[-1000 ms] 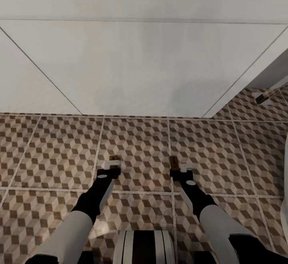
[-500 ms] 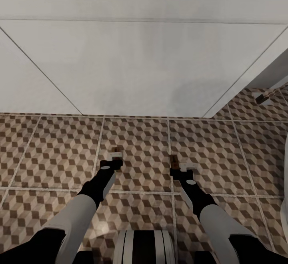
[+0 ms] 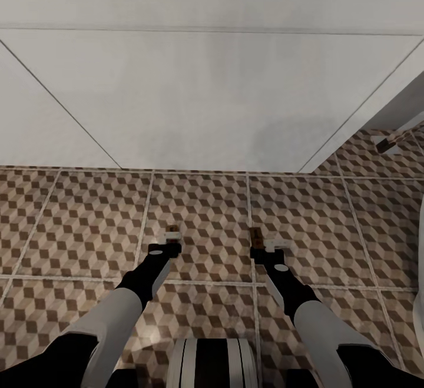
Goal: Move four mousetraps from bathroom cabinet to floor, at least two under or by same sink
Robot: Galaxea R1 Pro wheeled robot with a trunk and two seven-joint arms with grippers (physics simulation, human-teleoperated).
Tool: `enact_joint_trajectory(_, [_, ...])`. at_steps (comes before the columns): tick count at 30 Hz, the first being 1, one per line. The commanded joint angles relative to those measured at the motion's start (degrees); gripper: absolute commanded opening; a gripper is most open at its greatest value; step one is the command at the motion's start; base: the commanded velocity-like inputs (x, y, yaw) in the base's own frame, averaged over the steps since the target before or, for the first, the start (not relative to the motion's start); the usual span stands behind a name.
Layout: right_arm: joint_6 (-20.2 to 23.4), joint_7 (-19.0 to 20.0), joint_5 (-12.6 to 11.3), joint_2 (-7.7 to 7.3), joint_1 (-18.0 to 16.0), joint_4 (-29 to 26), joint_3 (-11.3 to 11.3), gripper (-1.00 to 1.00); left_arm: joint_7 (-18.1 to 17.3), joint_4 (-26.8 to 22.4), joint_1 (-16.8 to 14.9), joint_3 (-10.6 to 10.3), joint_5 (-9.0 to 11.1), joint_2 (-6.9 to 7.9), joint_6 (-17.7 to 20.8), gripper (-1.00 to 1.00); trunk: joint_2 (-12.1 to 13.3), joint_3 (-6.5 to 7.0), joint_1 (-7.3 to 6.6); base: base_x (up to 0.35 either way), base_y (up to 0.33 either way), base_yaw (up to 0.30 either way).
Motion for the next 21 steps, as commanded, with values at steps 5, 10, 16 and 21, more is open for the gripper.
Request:
enact_joint_trajectory(5, [-0.15,-0.1,0.44,0.15,-0.02,0.05,-0.26,-1.0,0.39,1.43,-0.01,-0.25,-0.19,0.03,0.35,-1.0,-0.01,-0.03,-0.01,0.0,0.0,0.0])
enact_joint_trajectory(10, [-0.15,-0.1,0.44,0.18,0.0,0.05,-0.26,-1.0,0.39,1.8,-0.01,-0.22,-0.19,0.03,0.2,-1.0,-0.01,-0.03,-0.01,0.0,0.0,0.0])
enact_joint_trajectory(16, [-0.15,-0.1,0.44,0.21,-0.02,0.05,-0.26,-1.0,0.39,1.96,-0.01,-0.21,-0.19,0.03,-0.04,-1.0,-0.01,-0.03,-0.01,0.0,0.0,0.0])
enact_joint_trajectory(21, [-0.18,-0.1,0.44,0.19,-0.01,0.05,-0.26,-1.0,0.39,2.04,-0.02,-0.23,-0.19,0.03,-0.09,-1.0,-0.01,-0.03,-0.01,0.0,0.0,0.0])
